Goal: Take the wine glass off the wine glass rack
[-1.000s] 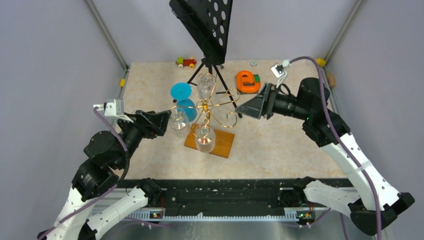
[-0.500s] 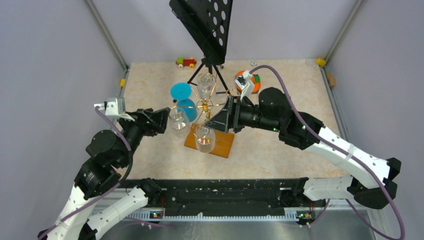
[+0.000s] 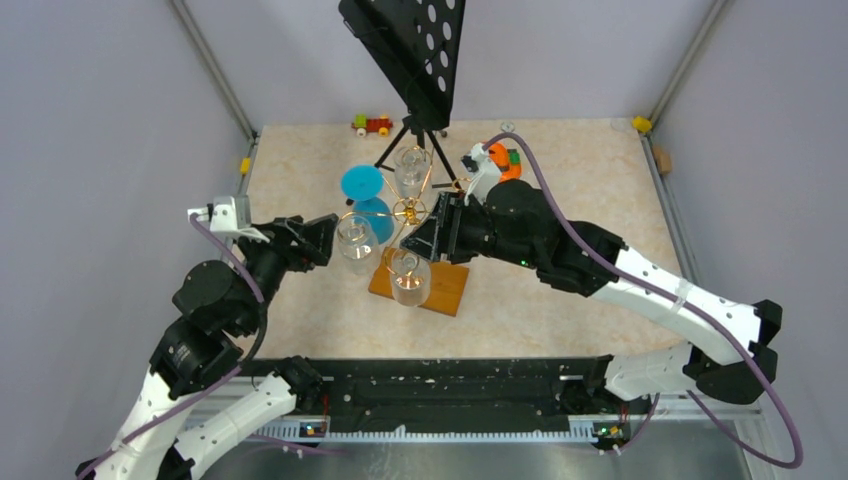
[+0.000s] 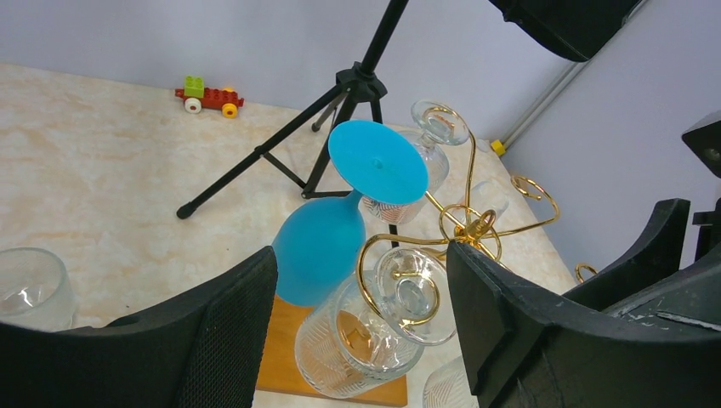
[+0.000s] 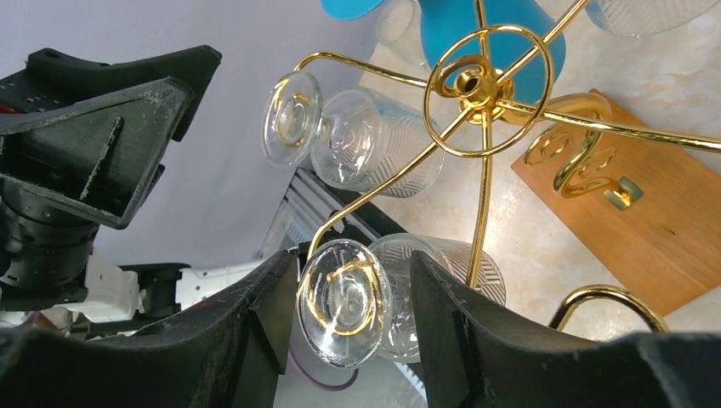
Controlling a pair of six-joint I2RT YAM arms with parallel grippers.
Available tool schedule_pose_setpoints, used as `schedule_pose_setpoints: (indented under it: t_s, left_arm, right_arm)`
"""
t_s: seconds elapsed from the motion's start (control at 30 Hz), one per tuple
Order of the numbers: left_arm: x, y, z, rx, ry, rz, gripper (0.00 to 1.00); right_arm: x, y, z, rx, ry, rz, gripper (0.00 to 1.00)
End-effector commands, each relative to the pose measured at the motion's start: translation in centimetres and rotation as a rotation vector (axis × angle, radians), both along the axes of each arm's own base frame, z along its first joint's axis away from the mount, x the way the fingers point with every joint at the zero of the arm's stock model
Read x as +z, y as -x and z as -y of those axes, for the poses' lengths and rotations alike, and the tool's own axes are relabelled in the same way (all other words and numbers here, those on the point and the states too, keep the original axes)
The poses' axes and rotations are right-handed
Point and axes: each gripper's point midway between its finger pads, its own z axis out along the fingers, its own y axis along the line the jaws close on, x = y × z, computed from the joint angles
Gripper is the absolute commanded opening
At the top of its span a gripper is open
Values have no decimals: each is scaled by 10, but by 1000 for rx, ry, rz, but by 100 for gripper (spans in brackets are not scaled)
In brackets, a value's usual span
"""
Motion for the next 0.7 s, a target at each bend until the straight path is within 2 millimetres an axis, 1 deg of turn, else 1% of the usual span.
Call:
schedule_pose_setpoints:
  t_s: [0.0, 0.1, 0.4, 0.57, 0.67]
  left_arm:
    - [12, 0, -4, 16, 25, 46, 76]
    - [13, 1, -4, 14, 31, 48, 76]
    - [13, 2, -3, 4, 39, 45, 76]
    - [12, 3, -1, -4, 44, 39, 76]
    - [12, 2, 0, -7, 47, 38, 76]
  right_arm:
    - [18, 8, -2, 18, -16, 1, 54]
    - [14, 7, 4, -5, -2, -7, 55]
    - [9, 16, 8, 13, -24, -43, 55]
    - [7, 20, 11, 18, -47, -53, 47]
    - [6, 21, 11, 26, -48, -57, 45]
